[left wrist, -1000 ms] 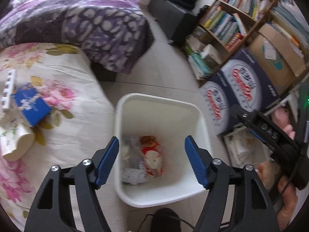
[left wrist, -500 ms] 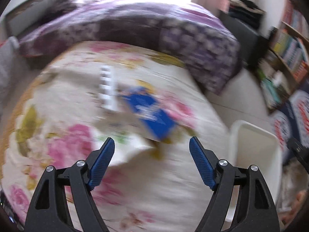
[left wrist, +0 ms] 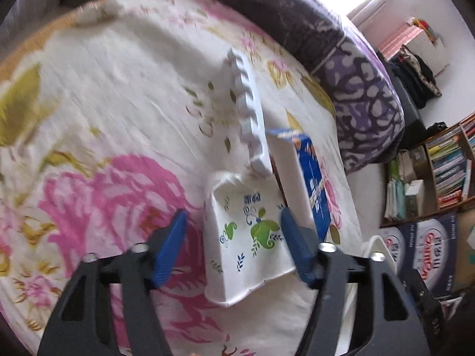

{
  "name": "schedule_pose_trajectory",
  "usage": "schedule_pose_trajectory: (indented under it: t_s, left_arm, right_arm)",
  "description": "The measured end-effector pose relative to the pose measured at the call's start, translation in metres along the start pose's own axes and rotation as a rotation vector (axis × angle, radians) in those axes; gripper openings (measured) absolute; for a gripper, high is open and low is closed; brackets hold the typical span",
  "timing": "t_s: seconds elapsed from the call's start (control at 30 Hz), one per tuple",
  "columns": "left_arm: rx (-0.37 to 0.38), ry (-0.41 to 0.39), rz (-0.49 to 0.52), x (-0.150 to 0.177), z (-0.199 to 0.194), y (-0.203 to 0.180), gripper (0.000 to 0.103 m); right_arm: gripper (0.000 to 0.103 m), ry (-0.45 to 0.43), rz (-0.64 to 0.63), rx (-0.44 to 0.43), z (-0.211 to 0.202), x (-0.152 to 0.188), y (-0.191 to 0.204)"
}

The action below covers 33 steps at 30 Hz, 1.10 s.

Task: Collect trash
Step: 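Grasp the white paper cup on the bed with the left tool, then grasp the blue biscuit box with the right tool while the left tool holds the cup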

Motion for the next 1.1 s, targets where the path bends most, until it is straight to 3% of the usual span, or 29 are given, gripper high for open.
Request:
schedule_pose_trajectory:
  t_s: [0.07, 0.1, 0.23, 0.4, 0.6, 0.83, 0.9, 0.97, 1.1]
  left_arm:
    - [0.024, 0.005, 0.020, 0.002, 0.001, -0.005, 0.039]
    - [0.045, 0.013, 0.034, 0.003, 0.000, -0.008, 0.028]
    - [0.070, 0.032, 0.059, 0.004, -0.009, -0.005, 0.026]
    - [0.022, 0.028, 0.092, 0.005, -0.028, 0.016, 0.026]
    - [-0.057, -0.032, 0.087, -0.005, -0.056, 0.054, 0.026]
    - [-0.083, -0.077, 0.087, -0.017, -0.073, 0.072, 0.026]
    - [-0.086, -0.082, 0.087, -0.018, -0.075, 0.074, 0.027]
    - [-0.089, -0.086, 0.086, -0.019, -0.076, 0.076, 0.027]
    - [-0.101, -0.100, 0.083, -0.021, -0.078, 0.078, 0.027]
  right_arm:
    - [0.096, 0.011, -0.019, -0.020, 0.006, 0.000, 0.011]
    - [0.096, 0.014, -0.035, -0.032, 0.009, 0.000, 0.020]
    - [0.096, 0.030, -0.120, -0.091, 0.023, 0.000, 0.055]
    - [0.096, 0.046, -0.225, -0.178, 0.038, 0.004, 0.095]
    - [0.096, 0.073, -0.346, -0.274, 0.056, 0.013, 0.148]
    - [0.095, 0.076, -0.424, -0.270, 0.076, 0.018, 0.177]
    - [0.091, 0.075, -0.417, -0.269, 0.079, 0.018, 0.178]
    - [0.063, 0.097, -0.403, -0.274, 0.084, 0.018, 0.179]
    - [0.057, 0.077, -0.398, -0.276, 0.079, 0.018, 0.179]
Point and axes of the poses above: each gripper's, at about its wrist camera, not at the fingertips, and z roughly the way its jaws point, y to its left, x to its underside, the point moved 7 cm from there along z, roughly the way its jaws point, and after that the axes turned 6 degrees about y, right-handed, at the moved point
